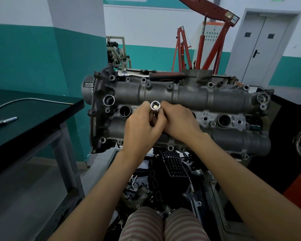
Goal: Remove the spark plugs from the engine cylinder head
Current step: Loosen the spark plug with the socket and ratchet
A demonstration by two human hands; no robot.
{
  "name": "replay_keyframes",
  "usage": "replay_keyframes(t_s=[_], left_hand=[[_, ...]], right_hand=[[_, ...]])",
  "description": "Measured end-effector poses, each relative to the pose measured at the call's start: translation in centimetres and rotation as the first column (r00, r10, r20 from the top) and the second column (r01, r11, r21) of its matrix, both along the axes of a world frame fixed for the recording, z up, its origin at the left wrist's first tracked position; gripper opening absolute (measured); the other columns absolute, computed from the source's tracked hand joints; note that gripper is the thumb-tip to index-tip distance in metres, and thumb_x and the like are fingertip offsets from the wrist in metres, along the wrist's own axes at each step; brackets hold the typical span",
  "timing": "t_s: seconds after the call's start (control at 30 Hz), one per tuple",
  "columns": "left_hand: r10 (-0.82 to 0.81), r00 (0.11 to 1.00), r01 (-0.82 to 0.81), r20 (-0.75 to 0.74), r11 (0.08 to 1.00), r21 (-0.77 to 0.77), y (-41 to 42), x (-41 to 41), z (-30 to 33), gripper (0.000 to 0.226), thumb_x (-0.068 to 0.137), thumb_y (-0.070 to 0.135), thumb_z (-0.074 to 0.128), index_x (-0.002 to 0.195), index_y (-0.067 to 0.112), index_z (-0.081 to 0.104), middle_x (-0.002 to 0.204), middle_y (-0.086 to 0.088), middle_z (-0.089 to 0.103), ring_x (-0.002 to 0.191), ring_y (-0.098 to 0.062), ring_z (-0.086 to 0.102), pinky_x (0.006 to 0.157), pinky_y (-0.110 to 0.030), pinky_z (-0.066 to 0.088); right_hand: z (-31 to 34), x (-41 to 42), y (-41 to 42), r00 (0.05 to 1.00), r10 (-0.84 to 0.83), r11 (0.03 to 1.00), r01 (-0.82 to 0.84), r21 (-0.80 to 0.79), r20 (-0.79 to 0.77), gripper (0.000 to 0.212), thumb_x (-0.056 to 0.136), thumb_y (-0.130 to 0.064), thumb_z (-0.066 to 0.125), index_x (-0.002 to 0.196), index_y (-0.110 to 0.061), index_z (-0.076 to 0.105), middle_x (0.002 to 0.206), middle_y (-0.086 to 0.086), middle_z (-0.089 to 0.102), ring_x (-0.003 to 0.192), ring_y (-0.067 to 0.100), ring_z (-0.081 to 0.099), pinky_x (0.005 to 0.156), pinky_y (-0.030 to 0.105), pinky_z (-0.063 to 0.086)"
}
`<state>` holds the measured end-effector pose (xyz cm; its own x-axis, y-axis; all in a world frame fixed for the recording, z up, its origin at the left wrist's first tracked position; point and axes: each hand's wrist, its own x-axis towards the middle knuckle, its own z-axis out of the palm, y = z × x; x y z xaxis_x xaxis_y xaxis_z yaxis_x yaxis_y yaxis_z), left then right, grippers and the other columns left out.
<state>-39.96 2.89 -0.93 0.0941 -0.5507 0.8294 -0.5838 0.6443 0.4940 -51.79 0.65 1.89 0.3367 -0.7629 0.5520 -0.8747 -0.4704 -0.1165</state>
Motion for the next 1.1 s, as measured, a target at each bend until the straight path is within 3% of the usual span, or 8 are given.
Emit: replay_keyframes(t_s=[0.17,0.3,0.4,0.5,0.63,0.83,0.97,1.1], left_hand=[[0.001,1.0,-0.001,0.029,1.0,-0.007,-0.06,0.0,-0.18,0.025,0.088,0.019,0.054,0.067,0.007,0.049,0.053,0.006,0.038,0.058,-0.016,0.04,0.053,-0.019,0.031],[-0.005,1.0,0.006,0.017,0.999,-0.036,-0.27,-0.04,0.11,0.042,0.091,0.021,0.06,0.056,0.012,0.038,0.047,0.01,0.029,0.045,-0.01,0.03,0.046,-0.023,0.027],[-0.028,1.0,0.028,0.002,0.998,-0.056,-0.3,-0.02,0.12,0.044,0.09,0.02,0.062,0.053,0.009,0.039,0.046,0.004,0.034,0.044,-0.013,0.03,0.044,-0.03,0.031],[-0.03,1.0,0.03,-0.001,0.998,-0.05,-0.13,-0.02,0.16,0.043,0.089,0.026,0.058,0.055,0.021,0.033,0.048,0.009,0.031,0.047,-0.012,0.031,0.046,-0.025,0.03],[-0.023,1.0,0.023,0.0,0.999,-0.037,-0.08,-0.14,-0.02,0.036,0.087,0.03,0.049,0.064,0.003,0.053,0.051,0.0,0.044,0.055,-0.018,0.042,0.051,-0.028,0.035],[-0.007,1.0,0.008,0.012,0.999,-0.032,-0.37,-0.09,0.03,0.037,0.089,0.028,0.05,0.057,0.013,0.04,0.046,0.01,0.03,0.044,-0.011,0.031,0.047,-0.021,0.025],[-0.008,1.0,0.008,-0.001,0.996,-0.087,-0.49,-0.05,0.17,0.048,0.089,0.027,0.058,0.051,0.015,0.032,0.043,0.012,0.023,0.043,-0.012,0.024,0.045,-0.021,0.022],[-0.019,1.0,0.019,0.003,0.997,-0.078,-0.46,-0.13,0.06,0.047,0.087,0.033,0.056,0.053,0.027,0.025,0.045,0.011,0.024,0.043,-0.01,0.028,0.046,-0.016,0.023]], right_hand=[[0.21,0.04,0.21,1.0,-0.014,1.0,0.015,0.008,-0.019,0.018,0.085,-0.03,0.047,0.077,-0.019,0.059,0.074,0.004,0.063,0.07,0.026,0.054,0.052,0.029,0.026],[0.34,0.08,0.57,0.999,0.006,1.0,-0.007,0.015,0.051,0.021,0.084,-0.032,0.045,0.07,-0.021,0.058,0.066,-0.008,0.054,0.057,0.019,0.038,0.047,0.027,0.022],[0.36,0.1,0.52,1.0,-0.007,1.0,0.007,0.011,0.023,0.022,0.086,-0.03,0.045,0.065,-0.022,0.048,0.066,-0.001,0.057,0.057,0.021,0.041,0.051,0.029,0.022],[0.2,-0.08,0.28,1.0,0.012,1.0,-0.012,0.028,-0.019,0.012,0.083,-0.026,0.049,0.073,-0.021,0.051,0.071,0.004,0.063,0.067,0.027,0.055,0.054,0.03,0.028],[0.04,-0.13,0.14,0.999,0.04,0.999,-0.04,0.011,-0.025,0.019,0.084,-0.03,0.048,0.095,-0.017,0.056,0.083,0.004,0.066,0.077,0.029,0.058,0.058,0.033,0.037],[0.16,-0.16,0.42,0.999,0.041,0.999,-0.041,0.034,0.008,0.012,0.084,-0.032,0.049,0.08,-0.023,0.042,0.074,0.002,0.06,0.063,0.021,0.046,0.054,0.031,0.025],[0.34,0.06,0.45,1.0,0.015,0.999,-0.015,0.039,0.002,0.015,0.083,-0.034,0.044,0.07,-0.026,0.041,0.066,-0.001,0.057,0.059,0.017,0.04,0.055,0.029,0.027],[0.09,-0.08,0.03,0.998,0.002,1.0,-0.003,-0.014,-0.07,0.014,0.087,-0.03,0.045,0.08,-0.018,0.05,0.063,-0.002,0.053,0.058,0.023,0.046,0.053,0.03,0.027]])
